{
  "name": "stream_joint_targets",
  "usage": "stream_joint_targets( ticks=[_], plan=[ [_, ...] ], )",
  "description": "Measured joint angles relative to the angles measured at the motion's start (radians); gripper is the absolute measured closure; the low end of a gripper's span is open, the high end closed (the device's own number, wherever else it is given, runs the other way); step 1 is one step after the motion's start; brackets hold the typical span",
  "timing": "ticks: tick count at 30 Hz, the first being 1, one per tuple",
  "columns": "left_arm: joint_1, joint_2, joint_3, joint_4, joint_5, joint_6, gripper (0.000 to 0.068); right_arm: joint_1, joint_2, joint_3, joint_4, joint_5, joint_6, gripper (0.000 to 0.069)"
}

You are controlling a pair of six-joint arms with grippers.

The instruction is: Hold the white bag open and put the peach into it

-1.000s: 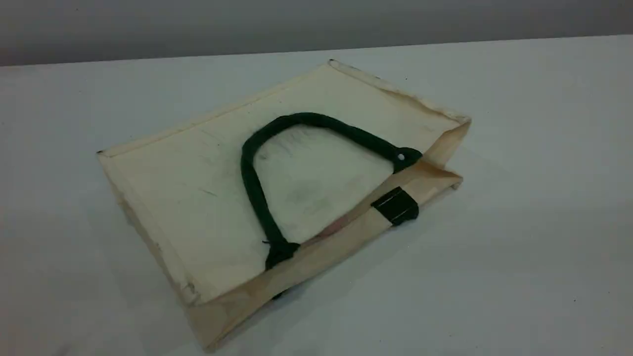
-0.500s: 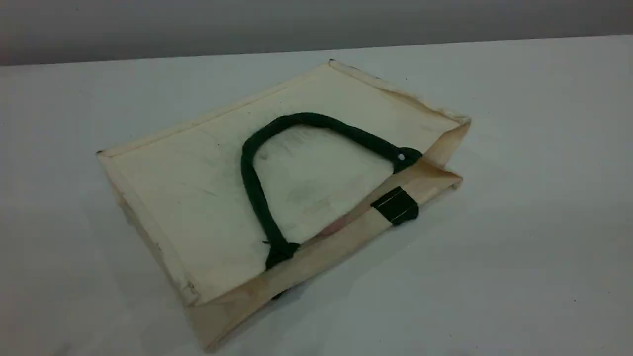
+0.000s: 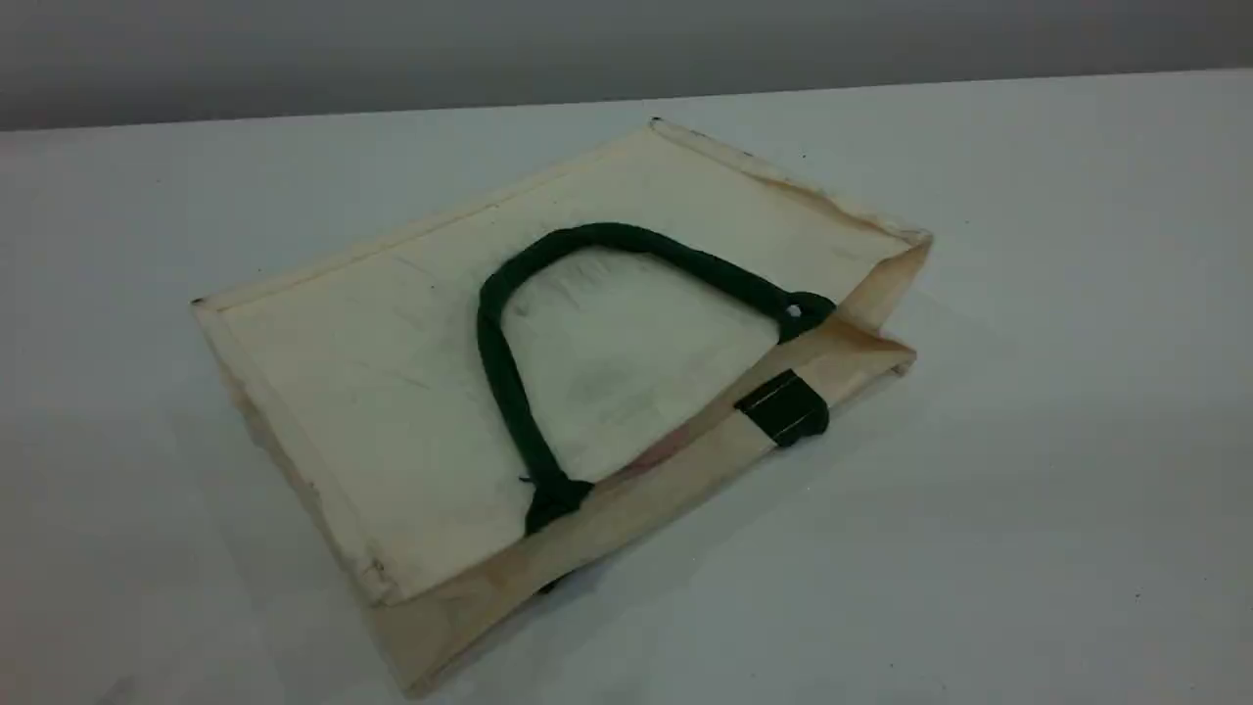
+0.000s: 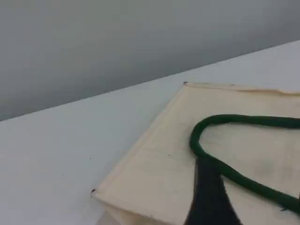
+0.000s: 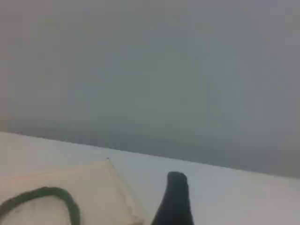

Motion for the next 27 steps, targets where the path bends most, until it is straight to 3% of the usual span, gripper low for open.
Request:
stream_joint_targets(
  ticks=[27],
  plan=[
    [0.000, 0.000, 0.000, -0.007, 0.034, 0.000, 0.0267, 0.000, 0.000, 0.000, 0.001, 0.000, 0.000, 0.0129]
  ],
)
